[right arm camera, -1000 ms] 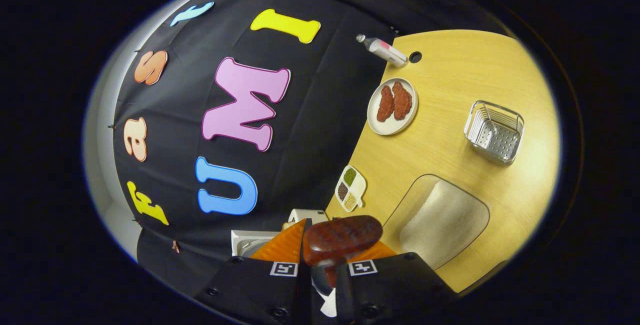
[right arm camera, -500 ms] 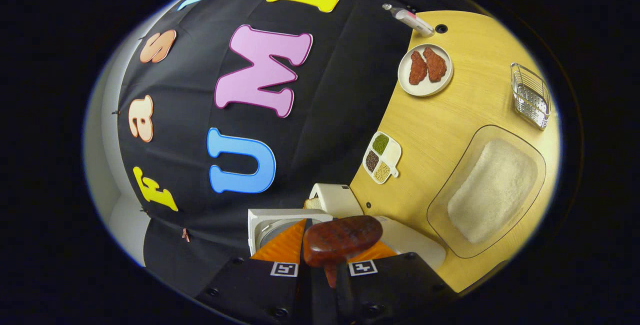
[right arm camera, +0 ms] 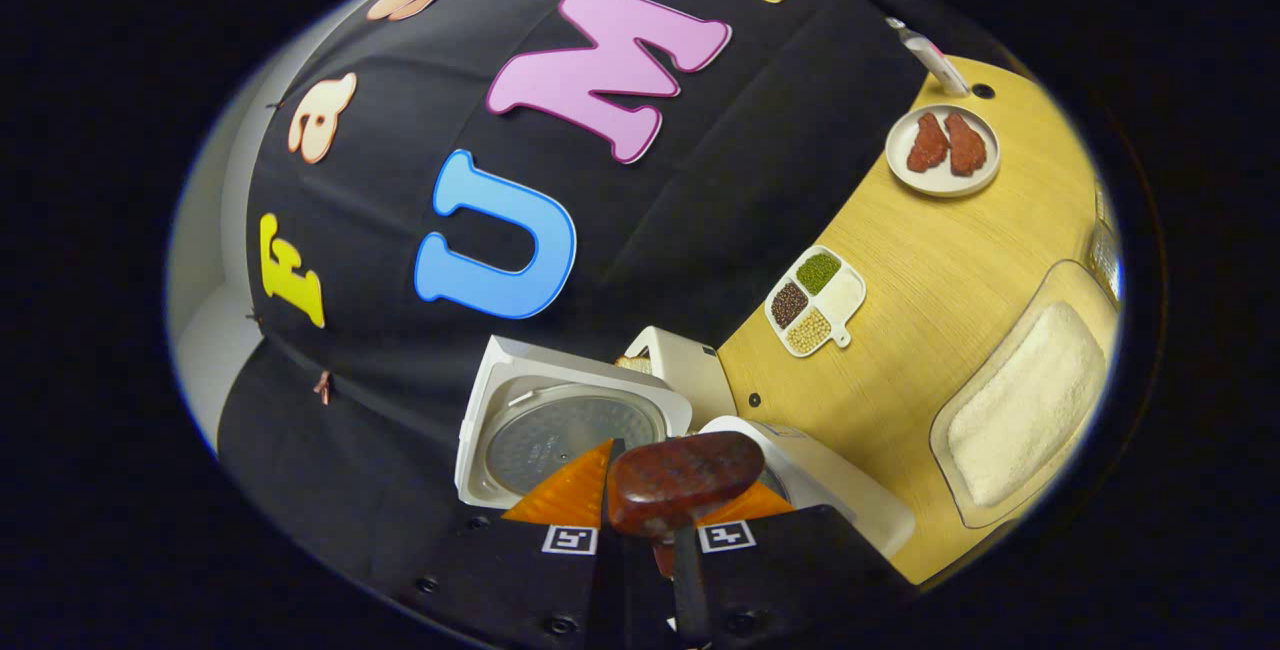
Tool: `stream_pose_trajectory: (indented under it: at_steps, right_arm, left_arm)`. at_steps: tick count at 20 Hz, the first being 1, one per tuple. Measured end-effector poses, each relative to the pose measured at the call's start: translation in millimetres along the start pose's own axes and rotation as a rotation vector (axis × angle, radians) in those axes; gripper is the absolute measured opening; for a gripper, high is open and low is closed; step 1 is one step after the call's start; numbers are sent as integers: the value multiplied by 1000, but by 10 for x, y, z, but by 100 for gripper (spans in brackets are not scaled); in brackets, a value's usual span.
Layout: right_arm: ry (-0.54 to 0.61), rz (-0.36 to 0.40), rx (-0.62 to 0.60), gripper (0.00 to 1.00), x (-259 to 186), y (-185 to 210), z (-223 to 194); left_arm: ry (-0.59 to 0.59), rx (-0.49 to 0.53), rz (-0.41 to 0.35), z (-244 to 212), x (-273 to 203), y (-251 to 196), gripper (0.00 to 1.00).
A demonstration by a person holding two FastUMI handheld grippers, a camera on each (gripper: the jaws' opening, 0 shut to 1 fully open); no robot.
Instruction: Close the left gripper, press the button to open the rice cooker; take a wooden spoon from the chopstick holder with the right hand, scoop a spoonful of rice and pour it into the rice cooker, then put the wooden spoon back into the chopstick holder.
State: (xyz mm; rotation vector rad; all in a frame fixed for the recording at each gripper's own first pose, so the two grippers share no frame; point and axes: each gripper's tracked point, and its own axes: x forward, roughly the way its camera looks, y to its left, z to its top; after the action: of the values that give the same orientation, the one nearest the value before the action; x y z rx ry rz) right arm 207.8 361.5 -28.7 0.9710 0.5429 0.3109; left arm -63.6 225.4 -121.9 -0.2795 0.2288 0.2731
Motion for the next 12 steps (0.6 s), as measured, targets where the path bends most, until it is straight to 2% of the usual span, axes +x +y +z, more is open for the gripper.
stream_pose_trajectory:
  at_steps: [5, 12]
  right_arm:
    - [-10, 3, -236, 22, 188, 135, -190]
    - [-24, 10, -450, 22, 387, 244, -371]
  left_arm:
    - [8, -15, 29, -34, 12, 124, 96]
    - [19, -8, 40, -99, 51, 183, 96]
